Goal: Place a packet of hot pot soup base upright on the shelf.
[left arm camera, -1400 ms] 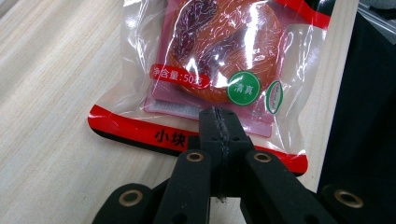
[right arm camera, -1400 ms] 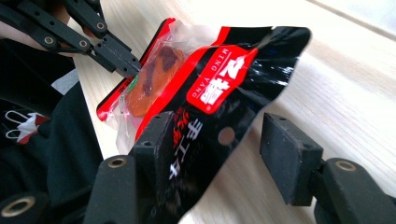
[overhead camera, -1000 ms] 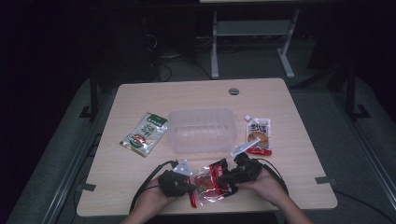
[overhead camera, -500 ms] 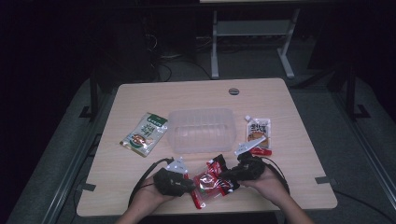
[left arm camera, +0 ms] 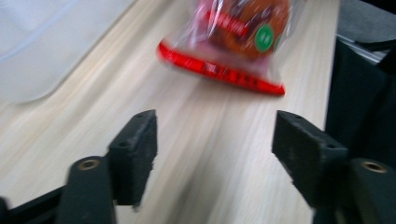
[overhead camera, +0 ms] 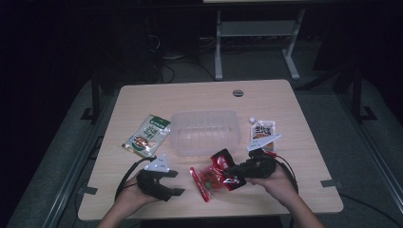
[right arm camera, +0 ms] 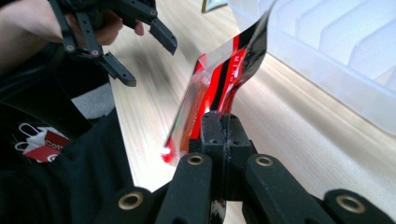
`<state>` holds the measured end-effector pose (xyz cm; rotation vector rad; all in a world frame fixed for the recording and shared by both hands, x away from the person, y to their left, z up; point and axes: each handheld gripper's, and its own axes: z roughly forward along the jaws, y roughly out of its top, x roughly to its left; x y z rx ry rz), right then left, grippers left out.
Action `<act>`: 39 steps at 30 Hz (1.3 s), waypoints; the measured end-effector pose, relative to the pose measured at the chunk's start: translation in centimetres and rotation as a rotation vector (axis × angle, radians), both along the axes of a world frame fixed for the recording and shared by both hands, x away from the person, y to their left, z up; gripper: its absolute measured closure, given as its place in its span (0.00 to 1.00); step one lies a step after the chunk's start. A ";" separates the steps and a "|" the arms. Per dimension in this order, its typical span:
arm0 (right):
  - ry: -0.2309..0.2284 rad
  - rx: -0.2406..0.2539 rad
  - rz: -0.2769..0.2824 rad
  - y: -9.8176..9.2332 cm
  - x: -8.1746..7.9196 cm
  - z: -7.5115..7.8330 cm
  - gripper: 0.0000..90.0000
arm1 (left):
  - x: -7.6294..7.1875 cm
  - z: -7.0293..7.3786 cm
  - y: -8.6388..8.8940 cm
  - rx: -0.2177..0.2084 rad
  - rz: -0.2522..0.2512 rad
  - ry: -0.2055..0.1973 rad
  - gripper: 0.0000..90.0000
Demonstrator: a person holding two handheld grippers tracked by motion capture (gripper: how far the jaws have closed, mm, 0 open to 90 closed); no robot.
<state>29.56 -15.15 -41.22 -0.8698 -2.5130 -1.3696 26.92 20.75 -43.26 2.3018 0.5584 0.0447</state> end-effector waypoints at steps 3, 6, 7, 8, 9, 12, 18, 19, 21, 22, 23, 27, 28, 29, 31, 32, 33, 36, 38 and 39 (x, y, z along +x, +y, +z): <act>-0.005 0.004 0.000 0.0 0.0 0.3 1.00 | -0.2 -0.2 0.7 -0.011 0.022 0.007 0.25; -0.026 0.018 0.001 -0.1 0.2 1.2 1.00 | -0.5 -0.7 1.8 -0.018 0.047 0.012 0.21; -0.032 0.020 -0.002 -0.1 0.2 1.4 1.00 | -0.4 -0.7 1.9 -0.015 0.051 0.009 0.21; -0.035 0.029 -0.006 -0.1 0.2 1.7 1.00 | -0.3 -0.6 2.0 -0.014 0.054 0.000 0.21; -0.042 0.036 -0.006 -0.1 0.2 2.0 1.00 | -0.2 -0.6 2.0 -0.017 0.057 -0.005 0.21; -0.066 0.040 -0.018 -0.2 0.3 2.6 1.00 | 0.0 -0.5 2.1 -0.016 0.062 -0.018 0.21; -0.085 0.071 -0.031 -0.4 0.5 3.7 1.00 | 0.0 -0.7 2.1 -0.023 0.072 -0.010 0.21; -0.085 0.071 -0.031 -0.4 0.5 3.7 1.00 | 0.0 -0.7 2.1 -0.023 0.072 -0.010 0.21; -0.093 0.083 -0.039 -0.4 0.7 4.1 1.00 | -0.1 -0.7 2.1 -0.024 0.074 -0.008 0.21; -0.104 0.086 -0.041 -0.4 0.9 4.5 1.00 | 0.0 -0.7 2.1 -0.020 0.070 -0.013 0.21; -0.110 0.088 -0.044 -0.3 1.0 4.7 1.00 | 0.0 -0.7 2.1 -0.020 0.070 -0.012 0.21; -0.124 0.097 -0.049 -0.3 1.5 5.3 1.00 | 0.0 -0.8 2.1 -0.013 0.066 -0.006 0.21; -0.131 0.103 -0.054 -0.2 1.9 5.6 1.00 | 0.0 -0.8 2.1 -0.014 0.068 -0.006 0.21; -0.137 0.104 -0.057 -0.1 2.1 5.8 1.00 | 0.1 -0.7 2.1 -0.014 0.069 -0.005 0.21; -0.141 0.105 -0.059 0.0 2.2 6.0 1.00 | 0.1 -0.7 2.2 -0.012 0.068 -0.004 0.21; -0.148 0.107 -0.067 0.1 2.7 6.2 1.00 | 0.0 -0.7 2.1 -0.018 0.071 -0.003 0.21; -0.149 0.109 -0.068 0.2 3.0 6.4 1.00 | 0.0 -0.7 2.1 -0.017 0.072 -0.003 0.21; -0.155 0.109 -0.075 0.6 3.6 6.7 1.00 | 0.0 -0.7 2.1 -0.017 0.069 -0.006 0.21; -0.163 0.107 -0.078 0.8 4.0 7.0 1.00 | 0.0 -0.7 2.1 -0.015 0.068 -0.006 0.21; -0.165 0.103 -0.080 1.0 4.2 7.2 1.00 | 0.0 -0.7 2.1 -0.012 0.066 -0.006 0.21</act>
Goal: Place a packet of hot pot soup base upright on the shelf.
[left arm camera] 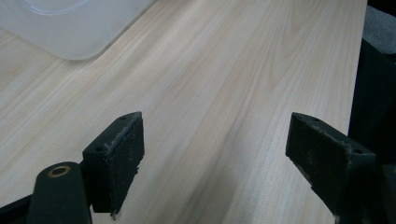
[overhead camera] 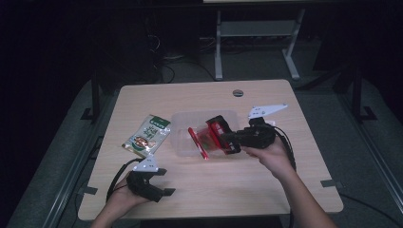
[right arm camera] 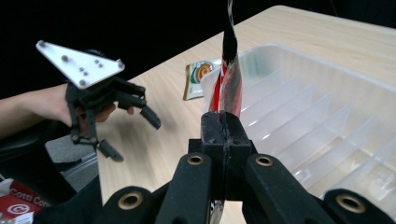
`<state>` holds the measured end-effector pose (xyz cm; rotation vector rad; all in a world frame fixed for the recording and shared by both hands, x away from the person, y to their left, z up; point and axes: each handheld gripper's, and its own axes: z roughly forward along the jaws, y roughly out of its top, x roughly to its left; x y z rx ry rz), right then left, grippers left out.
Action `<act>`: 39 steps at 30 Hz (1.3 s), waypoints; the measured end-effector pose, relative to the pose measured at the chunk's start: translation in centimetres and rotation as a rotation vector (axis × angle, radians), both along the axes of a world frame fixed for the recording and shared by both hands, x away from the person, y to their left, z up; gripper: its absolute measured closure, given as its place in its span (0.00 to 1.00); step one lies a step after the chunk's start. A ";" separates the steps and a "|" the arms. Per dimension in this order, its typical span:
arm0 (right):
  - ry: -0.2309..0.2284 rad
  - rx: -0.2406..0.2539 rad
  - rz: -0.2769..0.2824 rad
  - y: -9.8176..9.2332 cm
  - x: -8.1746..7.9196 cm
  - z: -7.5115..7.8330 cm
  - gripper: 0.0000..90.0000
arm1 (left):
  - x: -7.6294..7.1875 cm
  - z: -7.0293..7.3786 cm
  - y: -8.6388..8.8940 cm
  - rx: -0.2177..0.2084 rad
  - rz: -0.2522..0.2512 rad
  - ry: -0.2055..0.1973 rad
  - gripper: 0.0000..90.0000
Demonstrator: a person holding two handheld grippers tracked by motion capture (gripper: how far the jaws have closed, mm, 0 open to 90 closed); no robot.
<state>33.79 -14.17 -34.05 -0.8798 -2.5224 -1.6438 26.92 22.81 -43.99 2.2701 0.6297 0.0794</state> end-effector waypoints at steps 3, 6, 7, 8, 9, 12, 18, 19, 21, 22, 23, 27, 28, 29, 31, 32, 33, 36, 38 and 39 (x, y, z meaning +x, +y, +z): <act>-0.011 -0.006 -0.005 0.5 0.5 0.5 1.00 | 0.0 0.0 0.0 0.007 -0.007 -0.005 0.21; -0.014 -0.010 -0.015 1.0 1.1 0.9 1.00 | 0.0 0.0 0.0 0.009 -0.007 -0.004 0.21; -0.016 -0.013 -0.019 1.2 1.3 1.0 1.00 | 0.0 0.0 0.0 0.010 -0.007 -0.004 0.21; -0.020 -0.016 -0.022 1.4 1.5 1.1 1.00 | 0.0 0.0 0.0 0.010 -0.007 -0.005 0.21; -0.021 -0.017 -0.024 1.5 1.7 1.1 1.00 | 0.0 0.0 0.0 0.012 -0.008 -0.004 0.21; -0.021 -0.024 -0.030 2.1 2.3 1.3 1.00 | 0.0 0.0 0.0 0.012 -0.007 -0.004 0.21; -0.017 -0.029 -0.039 3.3 3.3 1.4 1.00 | 0.0 0.0 0.0 0.014 -0.007 -0.003 0.22; -0.015 -0.029 -0.039 3.5 3.4 1.4 1.00 | 0.0 0.0 0.0 0.015 -0.007 -0.002 0.21; -0.014 -0.033 -0.046 3.8 3.7 1.5 1.00 | 0.0 0.0 0.0 0.018 -0.009 0.001 0.21; -0.009 -0.032 -0.048 4.0 3.8 1.5 1.00 | 0.0 0.0 -0.1 0.018 -0.009 0.001 0.22; -0.013 -0.031 -0.050 4.2 4.0 1.5 1.00 | 0.0 0.0 -0.1 0.020 -0.011 0.001 0.21; -0.007 -0.024 -0.056 4.9 4.5 1.4 1.00 | 0.0 -0.1 -0.1 0.020 -0.012 0.003 0.21; -0.004 -0.024 -0.059 5.1 4.5 1.4 1.00 | 0.0 -0.1 -0.1 0.021 -0.012 0.003 0.22; -0.009 -0.025 -0.059 5.3 4.7 1.3 1.00 | 0.1 -0.1 -0.1 0.021 -0.012 0.003 0.22; -0.006 -0.025 -0.062 5.6 4.7 1.3 1.00 | 0.1 -0.1 -0.1 0.018 -0.011 0.004 0.21; -0.005 -0.024 -0.064 5.9 4.9 1.2 1.00 | 0.1 -0.1 0.0 0.019 -0.010 0.002 0.21; 0.000 -0.024 -0.066 6.1 5.0 1.2 1.00 | 0.1 -0.1 0.0 0.017 -0.011 0.002 0.21; 0.007 -0.023 -0.071 6.6 5.2 0.9 1.00 | 0.1 -0.1 0.0 0.016 -0.011 0.002 0.21; 0.005 -0.036 -0.075 6.9 5.2 0.7 1.00 | 0.1 -0.1 0.0 0.015 -0.011 0.002 0.22; 0.008 -0.037 -0.076 7.0 5.3 0.6 1.00 | 0.1 -0.1 0.0 0.016 -0.011 0.002 0.21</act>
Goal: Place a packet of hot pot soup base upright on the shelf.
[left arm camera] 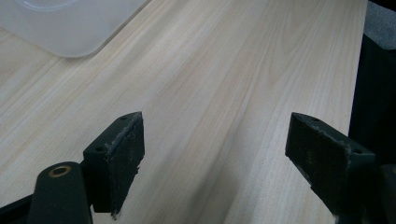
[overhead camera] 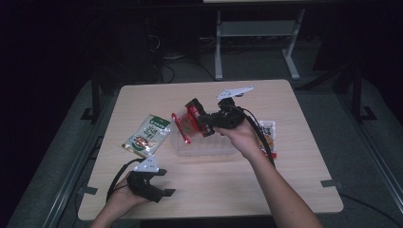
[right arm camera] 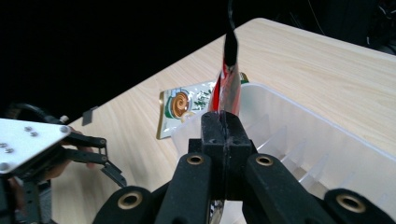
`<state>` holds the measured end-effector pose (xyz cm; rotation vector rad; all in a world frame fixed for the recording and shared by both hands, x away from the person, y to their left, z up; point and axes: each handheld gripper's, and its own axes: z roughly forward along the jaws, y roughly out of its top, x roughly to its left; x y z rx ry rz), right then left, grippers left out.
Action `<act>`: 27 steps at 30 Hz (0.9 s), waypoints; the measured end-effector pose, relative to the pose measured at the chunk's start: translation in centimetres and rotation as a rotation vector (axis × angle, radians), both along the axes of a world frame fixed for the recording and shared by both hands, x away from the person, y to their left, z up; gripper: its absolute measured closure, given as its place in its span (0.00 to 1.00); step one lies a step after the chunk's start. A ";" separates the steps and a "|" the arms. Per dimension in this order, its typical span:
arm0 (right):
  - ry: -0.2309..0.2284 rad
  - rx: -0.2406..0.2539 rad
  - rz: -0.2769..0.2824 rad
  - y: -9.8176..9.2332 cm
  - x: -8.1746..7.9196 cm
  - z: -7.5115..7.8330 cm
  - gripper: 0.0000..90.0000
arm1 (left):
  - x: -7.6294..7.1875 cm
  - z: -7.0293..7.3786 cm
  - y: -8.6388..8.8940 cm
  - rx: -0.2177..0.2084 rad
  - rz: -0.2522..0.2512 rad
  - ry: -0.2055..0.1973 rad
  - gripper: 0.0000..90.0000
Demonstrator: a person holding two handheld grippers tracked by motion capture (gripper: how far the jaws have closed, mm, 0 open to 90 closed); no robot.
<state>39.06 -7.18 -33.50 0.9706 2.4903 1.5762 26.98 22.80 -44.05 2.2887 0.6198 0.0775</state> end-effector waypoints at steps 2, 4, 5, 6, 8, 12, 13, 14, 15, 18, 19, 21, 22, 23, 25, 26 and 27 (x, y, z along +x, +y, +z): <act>0.006 -0.011 0.001 0.2 0.1 -0.2 1.00 | 0.0 0.0 0.0 0.000 0.000 0.001 0.21; 0.007 -0.017 0.001 0.5 0.1 -0.4 1.00 | 0.0 0.0 0.0 0.001 0.000 0.001 0.21; 0.002 -0.026 -0.003 0.6 0.0 -0.4 1.00 | 0.0 0.0 0.0 0.001 0.000 0.000 0.21; 0.001 -0.029 -0.005 0.7 0.0 -0.4 1.00 | 0.0 0.0 0.0 0.001 0.000 0.000 0.22; -0.001 -0.037 -0.003 0.9 -0.1 -0.5 0.99 | 0.0 0.0 0.0 0.000 0.001 0.000 0.21; -0.007 -0.057 -0.006 0.9 -0.1 -0.5 0.96 | 0.0 0.0 0.0 0.000 0.003 0.000 0.22; -0.005 -0.060 -0.004 0.9 -0.1 -0.6 0.94 | 0.0 0.0 0.0 0.000 0.004 0.001 0.22; 0.000 -0.064 -0.008 0.9 -0.1 -0.6 0.91 | 0.0 0.0 0.0 0.000 0.004 0.001 0.22; 0.002 -0.070 -0.005 0.9 -0.1 -0.6 0.91 | 0.1 0.0 0.0 0.002 -0.001 -0.004 0.22; 0.005 -0.074 -0.006 0.8 0.0 -0.6 0.91 | 0.1 0.0 0.0 0.002 -0.001 -0.001 0.22; 0.008 -0.073 -0.004 0.8 0.0 -0.6 0.90 | 0.1 0.0 0.0 0.003 -0.001 -0.001 0.22; 0.012 -0.073 -0.004 0.7 0.0 -0.6 0.89 | 0.1 0.0 0.0 0.002 0.001 -0.001 0.22; 0.013 -0.073 -0.005 0.7 0.0 -0.6 0.88 | 0.1 0.0 0.0 0.006 -0.001 -0.002 0.22; 0.013 -0.070 -0.003 0.6 0.0 -0.5 0.86 | 0.1 0.0 0.0 0.005 -0.001 -0.001 0.22; 0.020 -0.053 0.003 0.5 -0.1 -0.4 0.84 | 0.0 0.0 0.0 0.005 0.004 0.004 0.22; 0.022 -0.049 0.002 0.4 -0.1 -0.3 0.83 | 0.0 0.0 0.0 0.004 0.005 0.005 0.22; 0.018 -0.047 0.005 0.3 -0.2 -0.2 0.82 | 0.0 0.0 0.0 0.005 0.005 0.005 0.22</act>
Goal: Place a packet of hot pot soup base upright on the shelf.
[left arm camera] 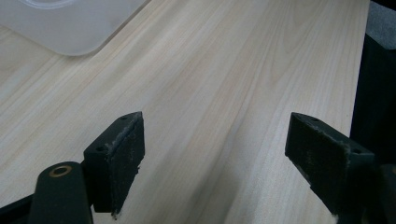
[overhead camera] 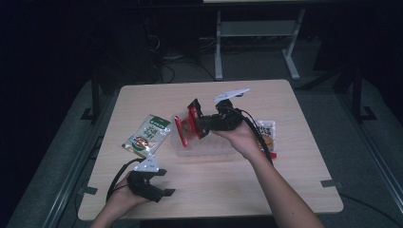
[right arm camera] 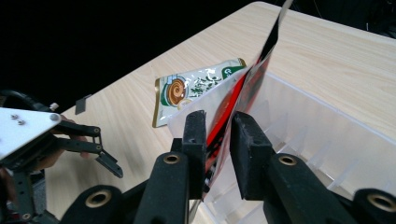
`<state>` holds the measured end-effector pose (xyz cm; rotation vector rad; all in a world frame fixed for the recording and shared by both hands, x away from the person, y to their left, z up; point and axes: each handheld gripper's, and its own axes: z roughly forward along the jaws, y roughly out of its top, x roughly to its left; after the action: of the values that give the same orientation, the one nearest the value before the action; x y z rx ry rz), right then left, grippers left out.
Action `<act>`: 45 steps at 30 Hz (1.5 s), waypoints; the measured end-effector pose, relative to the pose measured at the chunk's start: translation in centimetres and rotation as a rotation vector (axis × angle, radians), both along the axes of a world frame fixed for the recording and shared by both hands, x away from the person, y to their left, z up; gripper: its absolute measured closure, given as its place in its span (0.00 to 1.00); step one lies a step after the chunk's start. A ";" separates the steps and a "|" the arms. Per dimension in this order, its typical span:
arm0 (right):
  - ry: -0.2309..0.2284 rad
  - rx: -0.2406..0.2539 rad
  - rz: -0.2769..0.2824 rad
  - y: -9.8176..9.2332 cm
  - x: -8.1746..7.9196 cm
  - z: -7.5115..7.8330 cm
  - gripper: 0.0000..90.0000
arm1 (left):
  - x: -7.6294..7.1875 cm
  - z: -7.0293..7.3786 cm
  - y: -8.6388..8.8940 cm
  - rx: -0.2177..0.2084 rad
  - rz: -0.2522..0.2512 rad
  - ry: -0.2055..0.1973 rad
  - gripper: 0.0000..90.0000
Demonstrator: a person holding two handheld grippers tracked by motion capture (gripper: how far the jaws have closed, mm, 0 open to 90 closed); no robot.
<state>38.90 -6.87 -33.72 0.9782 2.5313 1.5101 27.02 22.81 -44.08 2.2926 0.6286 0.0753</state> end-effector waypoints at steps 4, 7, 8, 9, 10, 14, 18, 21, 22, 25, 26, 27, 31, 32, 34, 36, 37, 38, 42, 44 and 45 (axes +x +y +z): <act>0.005 -0.008 0.003 -0.4 -0.1 0.2 0.83 | 0.0 0.0 0.0 0.003 -0.001 -0.001 0.22; 0.014 -0.012 0.008 -0.7 -0.2 0.2 0.81 | 0.0 0.0 0.0 0.006 -0.007 -0.004 0.22; 0.017 -0.009 0.010 -0.8 -0.3 0.3 0.81 | 0.0 0.0 0.0 0.008 -0.005 0.000 0.22; 0.020 -0.011 0.012 -0.9 -0.4 0.3 0.81 | 0.0 0.0 0.0 0.008 -0.005 0.000 0.22; 0.020 -0.015 0.019 -1.0 -0.5 0.3 0.81 | 0.0 0.0 0.0 0.005 -0.001 0.000 0.22; 0.027 -0.027 0.021 -1.2 -0.8 0.4 0.86 | 0.0 0.0 0.0 0.006 0.001 0.000 0.22; 0.024 -0.047 0.029 -1.2 -0.8 0.2 0.98 | 0.0 0.0 -0.1 0.005 -0.001 0.000 0.22; 0.020 -0.028 0.025 -0.9 -0.9 0.2 1.00 | 0.1 0.0 0.0 0.008 0.001 0.001 0.22; 0.012 -0.026 0.022 -0.8 -0.9 0.2 0.99 | 0.1 0.0 0.0 0.005 0.001 0.001 0.22; 0.023 -0.010 0.033 -0.6 -0.9 0.2 0.99 | 0.1 0.0 0.1 0.004 0.002 0.003 0.22; 0.023 -0.010 0.033 -0.6 -0.9 0.2 0.99 | 0.1 0.0 0.1 0.004 0.002 0.003 0.22; 0.027 -0.007 0.035 -0.5 -0.9 0.2 0.99 | 0.1 0.0 0.1 0.007 -0.001 0.003 0.22; 0.025 -0.028 0.043 0.7 -0.7 -0.1 0.99 | 0.1 -0.1 -0.2 0.002 -0.003 0.002 0.22; 0.027 -0.031 0.046 0.9 -0.7 -0.1 0.99 | 0.1 -0.1 -0.2 0.002 -0.003 0.002 0.22; 0.030 -0.026 0.046 1.2 -0.5 -0.3 0.99 | 0.1 0.0 -0.1 0.002 -0.005 -0.001 0.22; 0.030 -0.024 0.046 1.4 -0.4 -0.3 0.99 | 0.1 0.0 -0.1 0.002 -0.006 -0.001 0.22; 0.032 -0.022 0.046 1.5 -0.4 -0.4 0.99 | 0.1 -0.1 -0.1 0.002 -0.007 -0.001 0.22; 0.030 -0.019 0.046 1.7 -0.3 -0.5 0.99 | 0.1 -0.1 -0.1 0.004 -0.009 0.002 0.22; 0.033 -0.014 0.043 2.0 0.1 -1.0 0.99 | 0.1 -0.1 -0.2 0.001 -0.009 0.005 0.22; 0.041 -0.010 0.041 2.1 0.2 -1.1 0.98 | 0.1 -0.1 -0.2 0.001 -0.009 0.005 0.22; 0.035 -0.010 0.046 2.2 0.4 -1.2 0.97 | 0.0 -0.1 -0.2 0.001 -0.008 0.007 0.22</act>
<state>39.28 -4.70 -34.92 0.9597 2.6006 1.5039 27.07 22.64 -44.22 2.2969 0.6233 0.0637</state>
